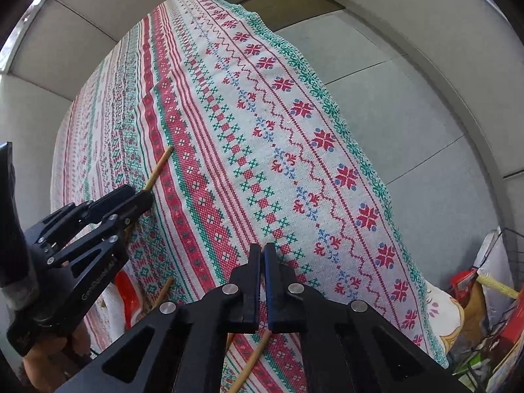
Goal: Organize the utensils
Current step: 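Grasp another chopstick with the right tool while the left tool holds its chopstick, then lift both held chopsticks upright and carry them toward the pink basket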
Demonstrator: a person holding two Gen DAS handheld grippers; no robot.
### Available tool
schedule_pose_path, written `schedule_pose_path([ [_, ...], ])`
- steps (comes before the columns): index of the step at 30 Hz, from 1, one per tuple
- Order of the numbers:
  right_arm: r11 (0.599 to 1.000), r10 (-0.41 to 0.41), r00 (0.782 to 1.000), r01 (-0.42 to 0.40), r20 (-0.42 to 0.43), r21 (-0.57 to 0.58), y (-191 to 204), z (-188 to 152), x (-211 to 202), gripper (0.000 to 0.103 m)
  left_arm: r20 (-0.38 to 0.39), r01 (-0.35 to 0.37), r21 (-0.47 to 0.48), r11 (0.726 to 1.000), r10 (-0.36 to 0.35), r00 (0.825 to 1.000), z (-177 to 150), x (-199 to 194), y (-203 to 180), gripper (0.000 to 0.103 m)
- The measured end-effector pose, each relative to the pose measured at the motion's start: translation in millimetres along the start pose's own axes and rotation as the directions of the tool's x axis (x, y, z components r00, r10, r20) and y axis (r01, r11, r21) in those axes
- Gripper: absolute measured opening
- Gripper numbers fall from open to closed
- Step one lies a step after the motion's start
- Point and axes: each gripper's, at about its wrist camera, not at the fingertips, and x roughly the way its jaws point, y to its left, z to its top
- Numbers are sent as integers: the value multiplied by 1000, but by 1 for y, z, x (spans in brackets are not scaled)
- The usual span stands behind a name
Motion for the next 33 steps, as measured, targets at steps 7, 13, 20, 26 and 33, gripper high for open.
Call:
schedule_pose_path([
  [7, 997, 70, 998, -70, 9, 20, -7, 8, -11, 2, 33, -9, 1, 1000, 9, 999, 7, 2, -4, 10],
  [13, 997, 75, 997, -75, -10, -16, -3, 6, -16, 4, 33, -51, -38, 998, 53, 998, 1, -10, -1, 7],
  [20, 998, -21, 998, 19, -53, -55, 5, -6, -6, 17, 134, -68, -94, 993, 80, 988, -18, -70, 8, 6],
  [26, 988, -107, 993, 100, -52, -118, 25, -23, 5, 20, 244, -125, -116, 985, 150, 958, -35, -122, 11, 5],
  [33, 967, -192, 981, 190, 4, -173, 55, -34, 14, 49, 351, -131, -160, 978, 180, 919, -64, -176, 20, 5],
])
